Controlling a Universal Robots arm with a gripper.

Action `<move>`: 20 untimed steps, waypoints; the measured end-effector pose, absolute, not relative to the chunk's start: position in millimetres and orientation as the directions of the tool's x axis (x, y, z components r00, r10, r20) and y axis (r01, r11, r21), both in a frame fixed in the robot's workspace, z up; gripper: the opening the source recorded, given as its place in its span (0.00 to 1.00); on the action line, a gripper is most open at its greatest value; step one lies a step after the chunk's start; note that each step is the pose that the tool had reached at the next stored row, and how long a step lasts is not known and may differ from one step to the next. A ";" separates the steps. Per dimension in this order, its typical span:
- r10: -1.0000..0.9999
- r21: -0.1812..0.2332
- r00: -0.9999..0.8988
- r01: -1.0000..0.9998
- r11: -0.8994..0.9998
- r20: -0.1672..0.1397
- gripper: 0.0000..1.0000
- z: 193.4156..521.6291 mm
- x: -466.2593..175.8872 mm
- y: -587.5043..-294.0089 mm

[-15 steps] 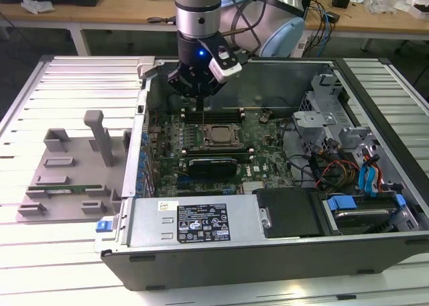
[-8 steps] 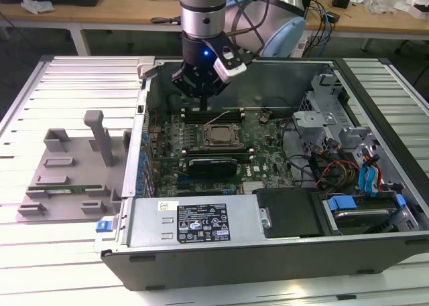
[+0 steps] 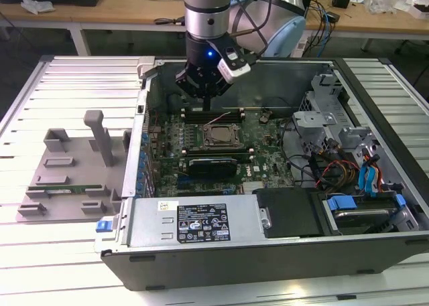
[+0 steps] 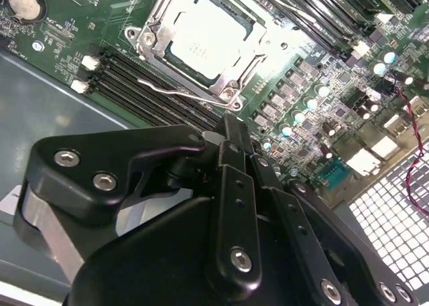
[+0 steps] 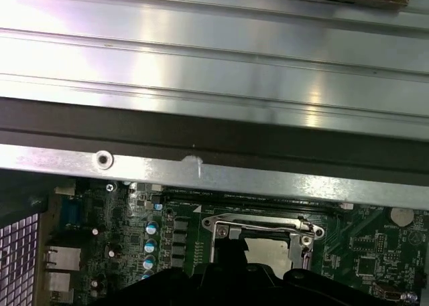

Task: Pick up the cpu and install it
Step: 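Install the first cpu locking lever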

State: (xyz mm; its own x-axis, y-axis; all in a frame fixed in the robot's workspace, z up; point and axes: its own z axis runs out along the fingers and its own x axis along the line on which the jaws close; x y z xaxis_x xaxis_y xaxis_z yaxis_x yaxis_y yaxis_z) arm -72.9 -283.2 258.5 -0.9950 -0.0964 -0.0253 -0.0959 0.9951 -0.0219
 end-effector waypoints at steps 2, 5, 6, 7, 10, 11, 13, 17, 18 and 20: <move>-0.095 0.020 -0.995 -0.096 0.995 -0.029 0.11 258.3 -72.9 -283.2; -0.093 0.086 -0.995 -0.096 0.992 -0.036 0.11 256.6 -72.9 -293.4; -0.093 0.095 -0.995 -0.096 0.991 -0.036 0.11 255.5 -71.7 -295.0; -0.093 0.095 -0.995 -0.096 0.991 -0.036 0.11 254.4 -69.7 -295.0; -0.093 0.094 -0.995 -0.096 0.991 -0.036 0.11 252.5 -67.2 -295.0; -0.093 0.093 -0.995 -0.096 0.991 -0.036 0.11 252.1 -67.1 -295.0; -0.093 0.088 -0.995 -0.096 0.992 -0.035 0.11 251.6 -66.5 -295.0; -0.093 0.078 -0.995 -0.096 0.992 -0.034 0.11 249.6 -61.6 -295.0; -0.093 0.078 -0.995 -0.096 0.992 -0.034 0.11 249.2 -61.1 -295.0; -0.093 0.077 -0.995 -0.096 0.992 -0.034 0.11 248.6 -60.1 -295.0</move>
